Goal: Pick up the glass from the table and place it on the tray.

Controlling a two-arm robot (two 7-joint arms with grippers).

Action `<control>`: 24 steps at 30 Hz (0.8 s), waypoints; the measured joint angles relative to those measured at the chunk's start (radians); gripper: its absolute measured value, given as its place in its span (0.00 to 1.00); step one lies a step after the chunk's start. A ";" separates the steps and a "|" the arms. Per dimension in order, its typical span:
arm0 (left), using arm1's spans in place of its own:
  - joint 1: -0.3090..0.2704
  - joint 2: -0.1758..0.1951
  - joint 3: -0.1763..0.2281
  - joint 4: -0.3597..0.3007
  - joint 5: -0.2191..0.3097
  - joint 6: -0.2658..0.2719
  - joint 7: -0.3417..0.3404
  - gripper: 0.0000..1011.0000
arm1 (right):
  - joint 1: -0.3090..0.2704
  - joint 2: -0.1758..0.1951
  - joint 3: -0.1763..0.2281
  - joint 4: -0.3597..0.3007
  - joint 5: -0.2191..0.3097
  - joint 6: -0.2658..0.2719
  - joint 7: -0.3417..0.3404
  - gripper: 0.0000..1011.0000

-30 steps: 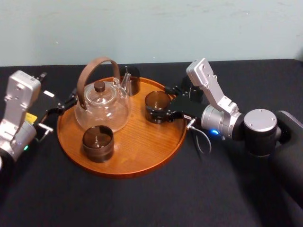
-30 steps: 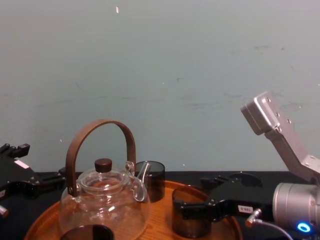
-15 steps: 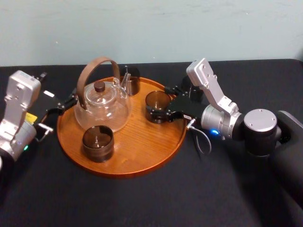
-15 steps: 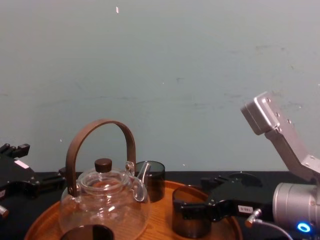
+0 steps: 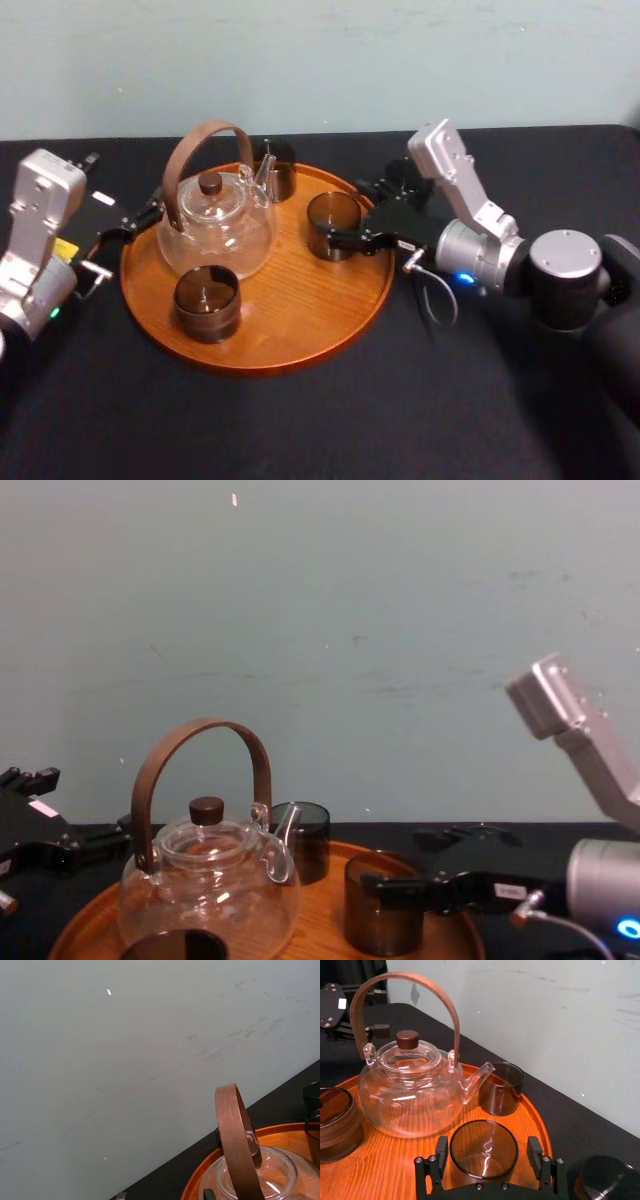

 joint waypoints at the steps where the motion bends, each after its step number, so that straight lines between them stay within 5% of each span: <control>1: 0.000 0.000 0.000 0.000 0.000 0.000 0.000 0.99 | -0.005 0.005 0.003 -0.010 0.003 0.003 0.001 0.99; 24: 0.000 0.000 0.000 0.000 0.000 0.000 0.000 0.99 | -0.150 0.171 0.064 -0.239 0.105 0.033 0.038 0.99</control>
